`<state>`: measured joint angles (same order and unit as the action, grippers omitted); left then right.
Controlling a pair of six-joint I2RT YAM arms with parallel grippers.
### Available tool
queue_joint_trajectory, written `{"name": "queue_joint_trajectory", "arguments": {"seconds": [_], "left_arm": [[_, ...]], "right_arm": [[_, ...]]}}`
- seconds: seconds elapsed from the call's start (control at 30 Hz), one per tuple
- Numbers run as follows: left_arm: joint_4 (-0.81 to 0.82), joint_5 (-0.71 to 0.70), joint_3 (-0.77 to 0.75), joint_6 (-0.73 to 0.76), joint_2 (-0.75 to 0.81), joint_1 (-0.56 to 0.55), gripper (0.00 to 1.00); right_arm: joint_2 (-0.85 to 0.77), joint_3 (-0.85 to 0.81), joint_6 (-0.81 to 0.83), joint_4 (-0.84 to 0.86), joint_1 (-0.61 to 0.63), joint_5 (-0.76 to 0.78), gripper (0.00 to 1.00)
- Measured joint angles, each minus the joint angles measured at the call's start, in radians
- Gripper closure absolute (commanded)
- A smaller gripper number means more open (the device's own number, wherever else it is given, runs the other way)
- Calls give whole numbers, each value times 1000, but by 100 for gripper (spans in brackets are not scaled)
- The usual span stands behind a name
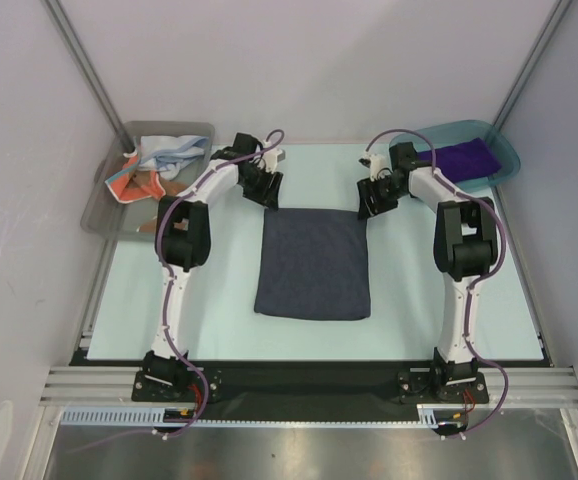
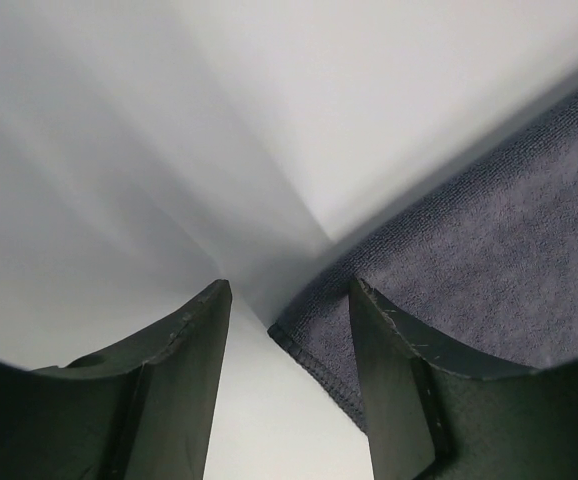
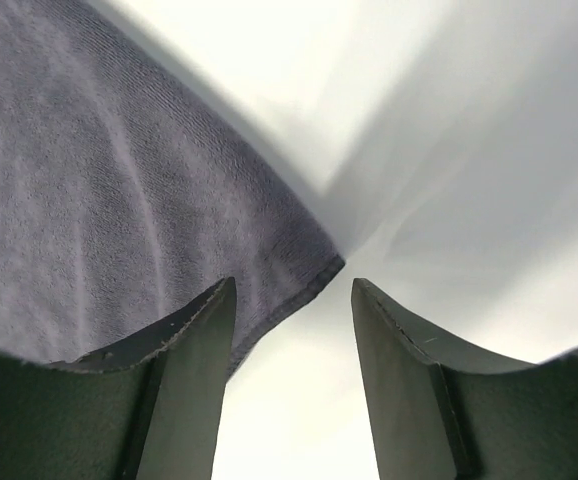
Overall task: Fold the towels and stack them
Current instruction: Fold the towel
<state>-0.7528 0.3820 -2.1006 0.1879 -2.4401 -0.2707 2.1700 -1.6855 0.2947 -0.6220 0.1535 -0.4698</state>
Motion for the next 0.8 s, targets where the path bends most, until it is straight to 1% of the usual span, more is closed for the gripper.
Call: {"name": "queue_joint_trajectory", "arguments": {"seconds": [0.13, 0.27, 0.37, 0.47, 0.5, 0.57, 0.6, 0.63, 0.67, 0.7, 0.73, 0.77, 0.8], "left_arm": [[-14, 8, -11, 31, -6, 0, 42], [-25, 17, -15, 68, -7, 0, 43], [-35, 23, -17, 100, -7, 0, 44], [-53, 26, -21, 122, -8, 0, 49], [-59, 27, -22, 130, -8, 0, 51], [-68, 32, -23, 145, -8, 0, 57], [-73, 34, -23, 153, -9, 0, 69], [-77, 36, -25, 154, -10, 0, 74], [-82, 37, -29, 161, -13, 0, 85], [-87, 40, -34, 165, -16, 0, 90], [-89, 40, -39, 172, -20, 0, 95], [-93, 41, -43, 178, -24, 0, 100], [-98, 42, -48, 182, -28, 0, 100]], "right_arm": [[32, -55, 66, -35, -6, -32, 46], [52, -75, 108, -56, -12, -68, 49], [77, -93, 131, -70, -15, -98, 54], [101, -108, 145, -75, -20, -119, 61], [108, -113, 148, -77, -21, -125, 67], [112, -119, 153, -78, -24, -132, 72], [112, -121, 154, -78, -25, -134, 76], [112, -122, 156, -78, -26, -135, 78], [112, -124, 157, -78, -28, -138, 81], [112, -125, 159, -77, -30, -138, 90], [112, -126, 165, -77, -31, -139, 97], [112, -127, 168, -78, -32, -140, 100], [112, -129, 173, -78, -35, -141, 100]]}}
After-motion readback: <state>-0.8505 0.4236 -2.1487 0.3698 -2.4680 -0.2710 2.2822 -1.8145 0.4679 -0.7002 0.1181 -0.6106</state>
